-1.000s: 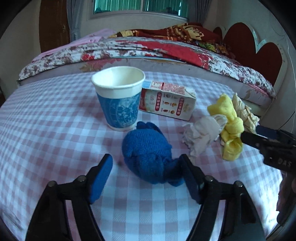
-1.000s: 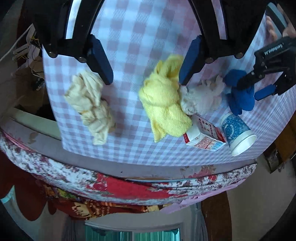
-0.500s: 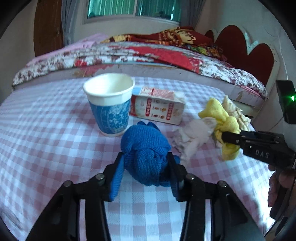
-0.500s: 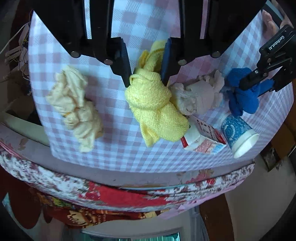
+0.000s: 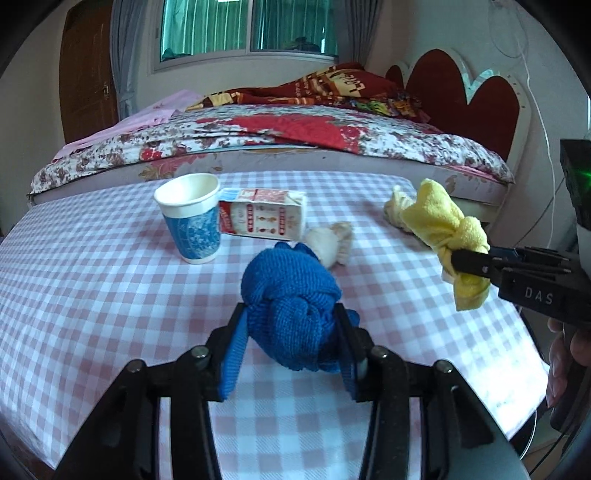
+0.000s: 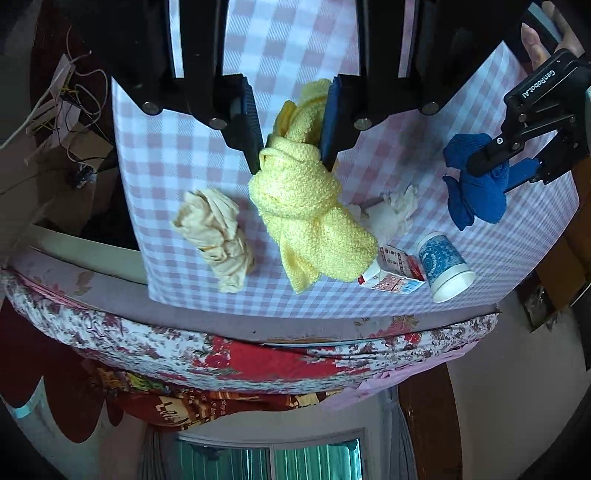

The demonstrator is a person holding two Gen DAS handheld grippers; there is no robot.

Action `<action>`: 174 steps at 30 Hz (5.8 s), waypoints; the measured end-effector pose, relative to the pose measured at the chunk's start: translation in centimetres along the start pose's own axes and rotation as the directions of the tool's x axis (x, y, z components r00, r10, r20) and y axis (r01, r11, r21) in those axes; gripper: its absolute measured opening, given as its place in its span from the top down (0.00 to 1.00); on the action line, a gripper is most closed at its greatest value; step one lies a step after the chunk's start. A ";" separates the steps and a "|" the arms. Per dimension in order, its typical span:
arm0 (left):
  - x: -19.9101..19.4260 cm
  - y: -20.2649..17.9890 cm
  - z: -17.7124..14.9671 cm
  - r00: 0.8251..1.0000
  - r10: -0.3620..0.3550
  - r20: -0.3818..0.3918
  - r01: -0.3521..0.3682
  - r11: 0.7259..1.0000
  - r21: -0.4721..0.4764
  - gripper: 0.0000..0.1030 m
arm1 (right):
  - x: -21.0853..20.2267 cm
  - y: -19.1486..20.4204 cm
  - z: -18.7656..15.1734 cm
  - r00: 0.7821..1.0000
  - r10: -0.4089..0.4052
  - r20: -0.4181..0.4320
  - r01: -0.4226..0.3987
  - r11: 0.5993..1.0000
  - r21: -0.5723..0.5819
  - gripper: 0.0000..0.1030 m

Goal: Collect trash
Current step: 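Carry the yellow cloth and blue sock over the black bin, then open both tools to drop the cloth and sock into the bin, then move both open tools back over the gingham sheet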

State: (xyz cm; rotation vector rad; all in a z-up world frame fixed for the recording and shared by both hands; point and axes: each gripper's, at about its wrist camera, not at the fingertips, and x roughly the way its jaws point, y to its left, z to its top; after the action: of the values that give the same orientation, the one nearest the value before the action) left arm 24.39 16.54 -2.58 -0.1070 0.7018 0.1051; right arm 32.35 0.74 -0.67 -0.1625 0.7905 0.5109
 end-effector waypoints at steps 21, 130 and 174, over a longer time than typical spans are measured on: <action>-7.4 -5.4 -2.7 0.993 -0.078 0.084 0.072 0.995 0.072 0.56 | -11.0 -2.7 -7.0 0.993 -0.009 0.121 0.000 0.997 0.077 0.69; -1.3 -32.0 -19.7 0.894 -0.337 -0.296 0.414 0.874 0.255 0.01 | -14.4 -23.6 -35.3 0.939 -0.245 -0.242 0.310 0.907 0.286 0.01; -8.1 -15.0 -11.9 0.980 -0.191 -0.064 0.195 0.979 0.063 0.01 | -16.8 -9.7 -23.1 0.988 -0.154 -0.021 0.155 0.979 0.129 0.01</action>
State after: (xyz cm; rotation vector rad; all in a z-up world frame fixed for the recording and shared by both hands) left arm 12.62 -0.39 -5.40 -0.1116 0.7484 -0.1086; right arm 12.52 -21.53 -5.23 -0.1043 0.8119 0.3106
